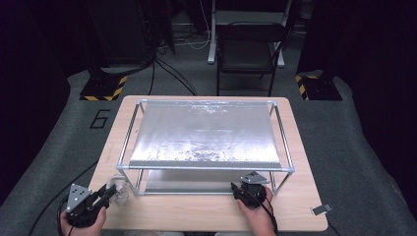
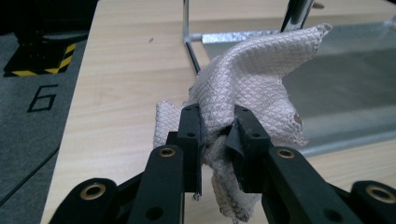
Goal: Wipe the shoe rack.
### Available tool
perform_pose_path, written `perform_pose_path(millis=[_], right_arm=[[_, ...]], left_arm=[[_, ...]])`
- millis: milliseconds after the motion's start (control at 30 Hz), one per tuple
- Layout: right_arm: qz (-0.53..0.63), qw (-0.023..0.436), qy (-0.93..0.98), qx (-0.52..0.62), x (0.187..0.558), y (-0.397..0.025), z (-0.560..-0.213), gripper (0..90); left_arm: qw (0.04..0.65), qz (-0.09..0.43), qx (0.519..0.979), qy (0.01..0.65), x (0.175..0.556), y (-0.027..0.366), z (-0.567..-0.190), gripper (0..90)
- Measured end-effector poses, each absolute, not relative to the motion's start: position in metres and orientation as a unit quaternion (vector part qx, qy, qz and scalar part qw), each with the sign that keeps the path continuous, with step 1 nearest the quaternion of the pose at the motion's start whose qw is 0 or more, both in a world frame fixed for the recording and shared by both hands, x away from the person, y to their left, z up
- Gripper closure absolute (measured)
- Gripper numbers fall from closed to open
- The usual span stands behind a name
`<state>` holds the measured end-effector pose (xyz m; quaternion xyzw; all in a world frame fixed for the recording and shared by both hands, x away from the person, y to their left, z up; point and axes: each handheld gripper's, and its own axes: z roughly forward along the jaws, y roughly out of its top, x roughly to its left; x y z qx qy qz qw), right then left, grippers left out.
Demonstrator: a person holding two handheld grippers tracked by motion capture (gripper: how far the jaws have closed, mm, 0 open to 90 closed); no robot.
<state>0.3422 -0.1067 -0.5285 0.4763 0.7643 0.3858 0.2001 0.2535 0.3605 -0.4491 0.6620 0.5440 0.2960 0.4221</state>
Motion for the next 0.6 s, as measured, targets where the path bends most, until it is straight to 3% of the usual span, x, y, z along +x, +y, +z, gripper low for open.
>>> perform_pose_path(millis=[233, 600], right_arm=[[0.386, 0.199, 0.766, 0.474, 0.342, -0.107, -0.528, 53.1], [0.386, 0.2, 0.766, 0.474, 0.342, -0.107, -0.528, 53.3]], left_arm=[[0.431, 0.3, 0.663, 0.534, 0.256, 0.359, -0.44, 74.9], [0.421, 0.279, 0.669, 0.545, 0.261, 0.354, -0.464, 74.9]])
